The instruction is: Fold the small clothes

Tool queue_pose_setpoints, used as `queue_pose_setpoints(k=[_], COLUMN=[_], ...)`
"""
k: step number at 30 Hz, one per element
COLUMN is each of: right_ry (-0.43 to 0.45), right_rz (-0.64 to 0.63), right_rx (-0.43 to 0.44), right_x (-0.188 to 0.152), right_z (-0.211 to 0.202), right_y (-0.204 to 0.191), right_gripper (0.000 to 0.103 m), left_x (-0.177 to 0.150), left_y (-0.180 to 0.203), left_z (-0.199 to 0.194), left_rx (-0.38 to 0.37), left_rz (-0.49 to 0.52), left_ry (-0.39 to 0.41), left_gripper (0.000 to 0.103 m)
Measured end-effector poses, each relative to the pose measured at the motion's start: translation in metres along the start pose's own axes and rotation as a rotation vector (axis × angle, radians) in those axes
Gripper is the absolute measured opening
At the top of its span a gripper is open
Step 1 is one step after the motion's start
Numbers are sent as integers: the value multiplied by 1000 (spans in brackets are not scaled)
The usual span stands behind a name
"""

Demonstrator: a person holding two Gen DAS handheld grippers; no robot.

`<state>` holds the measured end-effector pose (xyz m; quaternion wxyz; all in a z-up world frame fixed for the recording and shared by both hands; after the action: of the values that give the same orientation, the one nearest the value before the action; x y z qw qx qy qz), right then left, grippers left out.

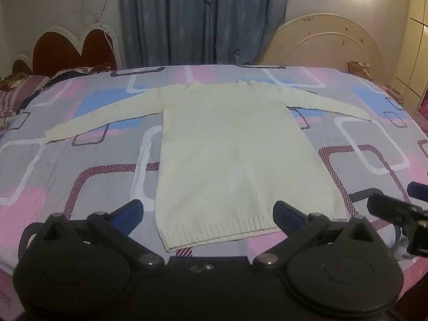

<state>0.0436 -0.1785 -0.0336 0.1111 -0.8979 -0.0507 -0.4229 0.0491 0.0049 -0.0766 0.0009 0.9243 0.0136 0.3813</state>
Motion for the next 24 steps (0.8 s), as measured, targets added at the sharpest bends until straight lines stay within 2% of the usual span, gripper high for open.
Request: queue_pose_setpoints(k=[5,7,24], right_ry=[-6,-6,-8], right_rz=[-16,-20,-27], right_rx=[-14,-15,-5], right_x=[2,2,4], right_z=[3,3,5], right_y=[-2,-2,-5], right_gripper=[103,103,103], left_x=[-10,0,-2], left_y=[-2,1,-2], left_z=[-5,-4,-6], left_rx=[-3,0,-4], left_rz=[5,2,-22], left_ry=[3,-14,-30], left_gripper=[103,103,103])
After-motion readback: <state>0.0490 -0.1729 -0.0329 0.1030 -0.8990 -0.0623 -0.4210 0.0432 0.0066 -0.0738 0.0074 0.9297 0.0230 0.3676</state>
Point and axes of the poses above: each gripper's, at about its wrist camera, not at the fingertips, and z roughly the way its jaws point, y to its right, x to its top, the point moved 10 cm from there along z, roughly the way its jaws point, and after that the axes turned 2 degrees about -z, right-handed, at the moved point
